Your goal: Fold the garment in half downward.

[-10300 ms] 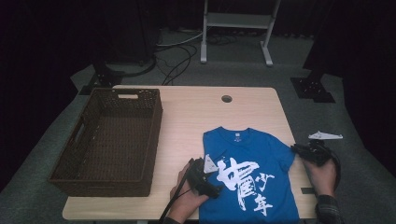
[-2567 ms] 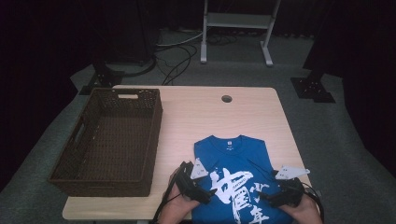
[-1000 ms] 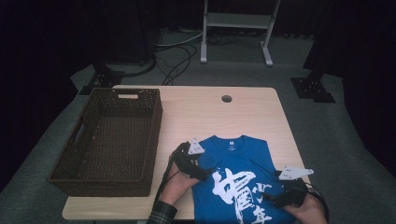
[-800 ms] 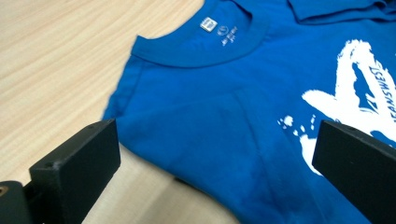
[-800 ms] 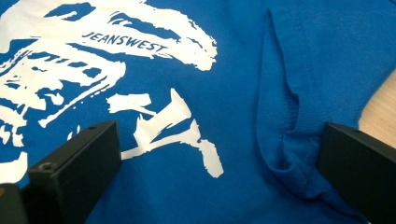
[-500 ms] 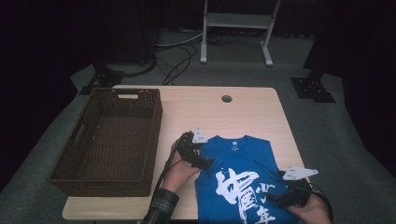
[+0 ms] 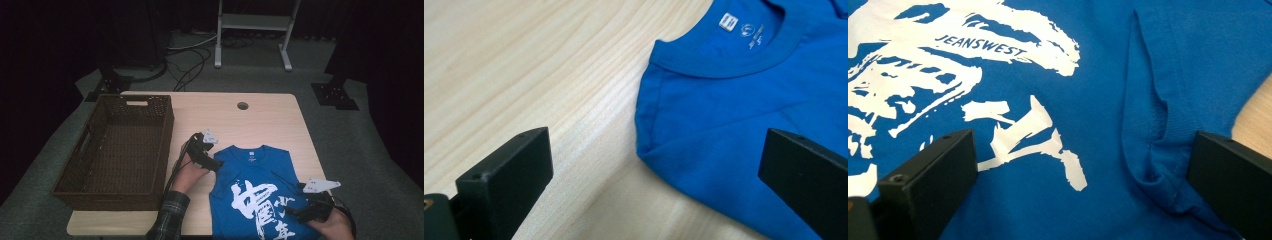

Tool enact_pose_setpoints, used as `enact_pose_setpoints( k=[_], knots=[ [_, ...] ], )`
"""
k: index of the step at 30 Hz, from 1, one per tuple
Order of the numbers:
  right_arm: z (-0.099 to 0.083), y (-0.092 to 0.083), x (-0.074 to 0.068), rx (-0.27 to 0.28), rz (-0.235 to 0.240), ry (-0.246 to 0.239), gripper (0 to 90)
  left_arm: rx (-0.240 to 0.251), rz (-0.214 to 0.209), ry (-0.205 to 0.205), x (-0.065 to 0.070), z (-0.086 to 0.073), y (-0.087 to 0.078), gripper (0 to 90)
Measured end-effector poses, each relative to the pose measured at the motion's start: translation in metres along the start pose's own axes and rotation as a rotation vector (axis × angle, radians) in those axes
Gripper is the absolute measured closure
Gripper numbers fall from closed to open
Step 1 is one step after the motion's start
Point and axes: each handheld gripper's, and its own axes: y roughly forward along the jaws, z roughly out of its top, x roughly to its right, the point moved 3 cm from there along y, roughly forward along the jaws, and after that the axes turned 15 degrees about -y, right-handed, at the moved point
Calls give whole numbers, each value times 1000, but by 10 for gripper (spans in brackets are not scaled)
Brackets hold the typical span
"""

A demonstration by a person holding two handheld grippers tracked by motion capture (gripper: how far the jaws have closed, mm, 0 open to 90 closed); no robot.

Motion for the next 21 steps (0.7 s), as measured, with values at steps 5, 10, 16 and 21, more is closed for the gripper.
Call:
enact_pose_setpoints(
  k=[5, 10, 16, 21],
  knots=[
    [0, 0, 0, -1, -1, 0, 0, -36, 19, 34, -7, 3, 11, 8],
    [0, 0, 0, 0, -1, 1, 0, -42, 21, 55, -12, 9, 18, 8],
    [0, 0, 0, 0, -1, 1, 0, -44, 34, 49, -23, 12, 20, 8],
    [0, 0, 0, 0, -1, 3, 0, -42, 38, 33, -32, 16, 23, 8]
  ],
)
